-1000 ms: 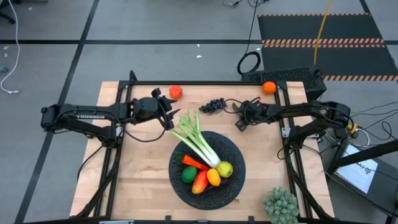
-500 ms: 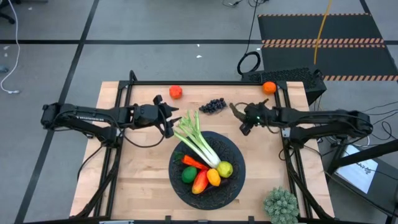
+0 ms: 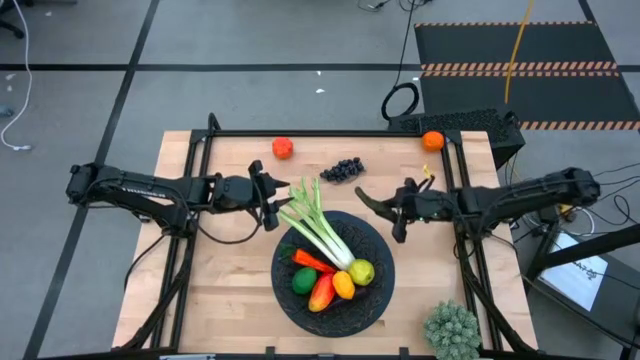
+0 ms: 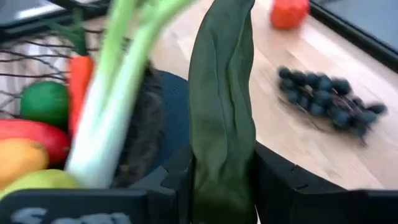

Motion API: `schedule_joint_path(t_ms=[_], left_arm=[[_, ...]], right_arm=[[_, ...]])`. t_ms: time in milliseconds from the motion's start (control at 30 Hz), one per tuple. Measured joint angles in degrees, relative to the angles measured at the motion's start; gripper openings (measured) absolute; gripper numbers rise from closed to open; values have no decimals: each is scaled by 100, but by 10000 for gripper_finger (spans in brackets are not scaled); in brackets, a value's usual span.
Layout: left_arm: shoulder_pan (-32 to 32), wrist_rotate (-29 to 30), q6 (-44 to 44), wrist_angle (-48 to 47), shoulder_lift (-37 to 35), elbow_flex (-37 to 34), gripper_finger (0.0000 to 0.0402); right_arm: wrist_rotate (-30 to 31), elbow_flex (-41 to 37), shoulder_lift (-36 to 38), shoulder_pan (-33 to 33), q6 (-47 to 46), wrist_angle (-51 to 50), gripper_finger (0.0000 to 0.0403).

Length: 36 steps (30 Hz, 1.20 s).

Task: Build produce basket
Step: Put the green chili pepper into the black mesh basket

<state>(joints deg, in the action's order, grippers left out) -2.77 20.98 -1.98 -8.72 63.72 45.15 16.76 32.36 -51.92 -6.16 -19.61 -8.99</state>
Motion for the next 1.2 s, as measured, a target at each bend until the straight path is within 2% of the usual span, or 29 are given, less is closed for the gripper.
schedule_joint_path(t_ms=[233, 567, 967, 1200], left_arm=[[9, 1, 73, 1, 0, 0, 191], [9, 4, 125, 1, 0, 0, 191], [11, 4, 134, -1, 0, 0, 191], [11, 4, 152, -1, 0, 0, 191]], right_arm=[[121, 0, -2, -428, 983, 670, 117], [117, 0, -2, -783, 2795, 702, 120], [117, 0, -2, -1137, 4076, 699, 122], [116, 0, -2, -1176, 4299, 697, 122]])
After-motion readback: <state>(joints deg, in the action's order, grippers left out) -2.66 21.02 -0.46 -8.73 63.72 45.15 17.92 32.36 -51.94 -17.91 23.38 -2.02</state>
